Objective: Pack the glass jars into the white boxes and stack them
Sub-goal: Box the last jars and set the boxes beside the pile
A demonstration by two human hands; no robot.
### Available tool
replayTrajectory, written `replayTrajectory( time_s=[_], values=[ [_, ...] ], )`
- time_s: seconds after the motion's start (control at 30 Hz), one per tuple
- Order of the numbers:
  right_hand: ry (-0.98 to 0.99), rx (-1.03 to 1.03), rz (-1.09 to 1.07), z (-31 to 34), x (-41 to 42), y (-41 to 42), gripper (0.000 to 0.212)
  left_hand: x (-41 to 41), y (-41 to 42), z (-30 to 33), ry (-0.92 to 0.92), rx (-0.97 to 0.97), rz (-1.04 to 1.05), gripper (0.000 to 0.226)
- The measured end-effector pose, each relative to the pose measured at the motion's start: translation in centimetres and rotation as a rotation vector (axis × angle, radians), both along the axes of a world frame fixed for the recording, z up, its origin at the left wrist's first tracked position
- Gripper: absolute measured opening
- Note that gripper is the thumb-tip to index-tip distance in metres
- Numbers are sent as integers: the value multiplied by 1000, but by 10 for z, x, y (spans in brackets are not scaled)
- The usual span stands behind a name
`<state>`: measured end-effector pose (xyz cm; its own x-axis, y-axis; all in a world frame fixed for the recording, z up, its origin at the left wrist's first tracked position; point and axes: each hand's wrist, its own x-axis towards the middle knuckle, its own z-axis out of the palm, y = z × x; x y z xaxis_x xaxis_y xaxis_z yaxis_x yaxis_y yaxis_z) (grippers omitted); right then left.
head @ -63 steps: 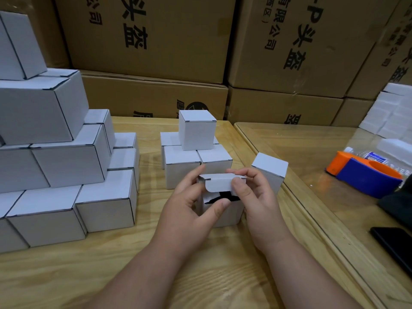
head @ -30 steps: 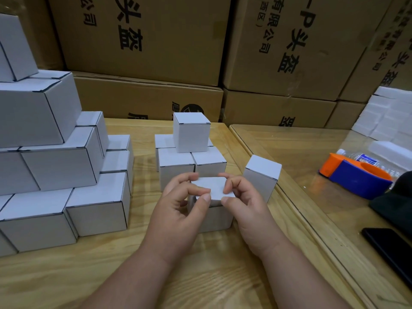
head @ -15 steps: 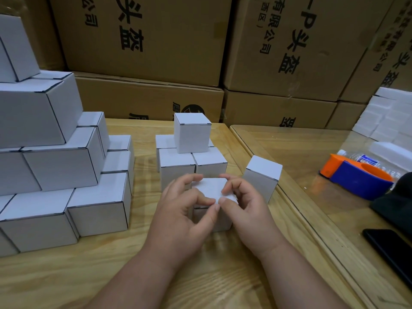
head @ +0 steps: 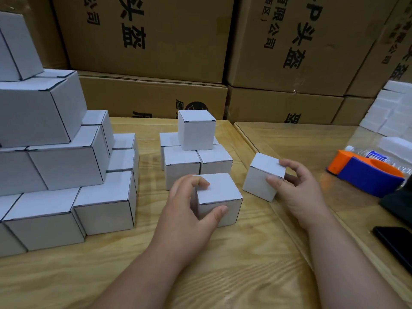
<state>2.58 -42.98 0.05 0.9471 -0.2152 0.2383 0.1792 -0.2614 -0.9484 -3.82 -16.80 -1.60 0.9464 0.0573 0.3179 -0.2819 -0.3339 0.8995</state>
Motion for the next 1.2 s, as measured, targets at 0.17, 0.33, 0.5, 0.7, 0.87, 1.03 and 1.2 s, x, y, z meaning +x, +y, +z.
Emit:
replayTrajectory(
  time_s=[0.17,0.33,0.5,0.7,0.87,1.03,1.2],
  values=[
    [-4,69,170,4,-5,-4,44,1,2,1,8,-74,46,49],
    [39,118,383,8,-14,7,45,-1,2,5,25,-110,28,44],
    [61,133,461,12,-22,19,47,-2,3,4,9,-113,60,42],
    [16,129,412,2,-25,38,67,-5,2,6,-88,-13,209,41],
    [-16,32,264,-4,-19,51,85,-8,1,12,-139,35,357,58],
    [59,-158,245,-9,-11,52,108,-2,6,9,-33,-29,378,88],
    [78,-146,369,-11,-9,55,83,7,9,-1,46,-130,266,103]
  ],
)
